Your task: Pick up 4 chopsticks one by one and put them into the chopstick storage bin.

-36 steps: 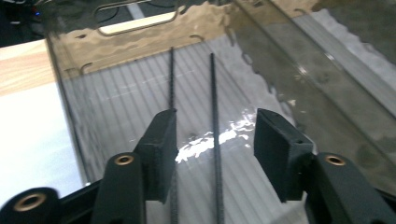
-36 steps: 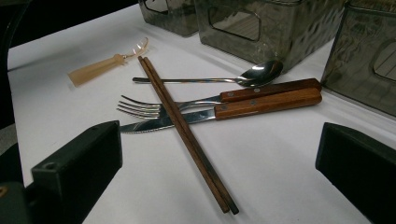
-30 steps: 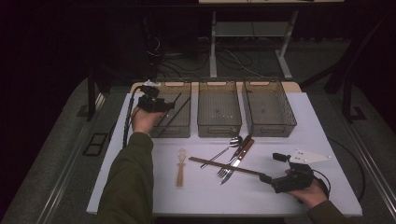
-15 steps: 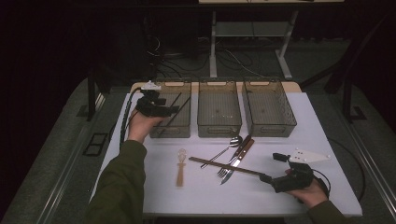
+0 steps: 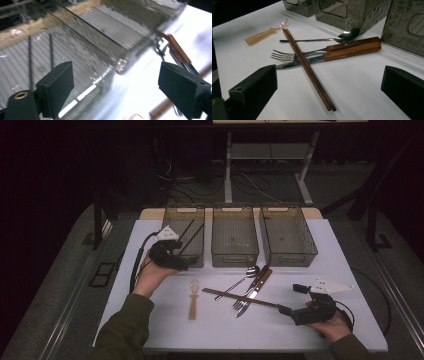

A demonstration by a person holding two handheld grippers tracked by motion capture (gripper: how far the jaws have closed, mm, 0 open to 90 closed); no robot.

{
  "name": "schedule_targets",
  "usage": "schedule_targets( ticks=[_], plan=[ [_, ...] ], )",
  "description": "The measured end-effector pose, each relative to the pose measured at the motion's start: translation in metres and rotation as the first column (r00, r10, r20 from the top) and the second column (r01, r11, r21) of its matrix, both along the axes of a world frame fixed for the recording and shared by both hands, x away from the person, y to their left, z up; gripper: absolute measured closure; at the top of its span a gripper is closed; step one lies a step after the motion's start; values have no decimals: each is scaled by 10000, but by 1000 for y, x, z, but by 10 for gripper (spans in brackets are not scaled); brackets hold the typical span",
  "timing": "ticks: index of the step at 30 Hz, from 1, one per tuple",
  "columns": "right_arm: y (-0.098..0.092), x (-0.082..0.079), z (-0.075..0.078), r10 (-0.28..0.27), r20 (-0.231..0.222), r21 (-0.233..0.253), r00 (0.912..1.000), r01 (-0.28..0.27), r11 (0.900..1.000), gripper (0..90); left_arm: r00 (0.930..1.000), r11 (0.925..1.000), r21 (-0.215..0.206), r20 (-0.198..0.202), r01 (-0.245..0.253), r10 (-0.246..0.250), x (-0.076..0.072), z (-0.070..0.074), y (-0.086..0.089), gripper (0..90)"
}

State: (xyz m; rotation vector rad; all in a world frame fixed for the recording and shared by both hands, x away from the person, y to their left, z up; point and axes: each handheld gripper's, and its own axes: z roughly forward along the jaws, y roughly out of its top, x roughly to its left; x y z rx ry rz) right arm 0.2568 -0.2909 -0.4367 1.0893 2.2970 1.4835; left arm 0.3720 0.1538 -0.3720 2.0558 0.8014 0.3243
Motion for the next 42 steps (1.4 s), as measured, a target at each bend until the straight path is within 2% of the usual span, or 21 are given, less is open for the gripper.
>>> schedule_targets(
  ticks=[2, 8, 12, 18, 26, 28, 34, 37, 42],
  plan=[
    [0, 0, 0, 5, -3, -26, 10000, -5, 10000, 2, 9999, 9997, -173, 17, 152, -152, -9, -5, 0, 105],
    [0, 0, 1, 116, -210, -147, 9997, -119, 9998, 2, 9991, 9989, -206, 122, 415, -413, -34, -19, 3, 96],
    [0, 2, 1, 213, -362, -264, 9991, -223, 9994, 2, 9986, 9986, -91, 94, 522, -521, -48, -26, 5, 31],
    [-1, 0, 2, 165, -179, -327, 9997, -170, 9993, 2, 9969, 9952, -572, 104, 790, -785, -72, -40, 12, 0],
    [-1, -2, 7, 218, -83, -560, 9997, -223, 9982, 2, 9947, 9879, -1167, 158, 1027, -1015, -88, -51, 18, 0],
    [-1, -2, 8, 238, -64, -608, 9997, -242, 9979, 3, 9942, 9855, -1321, -15, 1066, -1077, -92, -54, 18, 0],
    [2, 0, 12, 480, -291, -1017, 9984, -508, 9935, 3, 9919, 9846, -1224, -94, 1249, -1270, -102, -60, 16, 0],
    [5, 3, 15, 602, -260, -1062, 9978, -627, 9924, 3, 9927, 9872, -1062, -53, 1192, -1205, -103, -61, 16, 0],
    [9, 9, 16, 690, -441, -1211, 9966, -739, 9899, 3, 9918, 9862, -1085, -103, 1253, -1272, -102, -61, 14, 0]
  ],
)
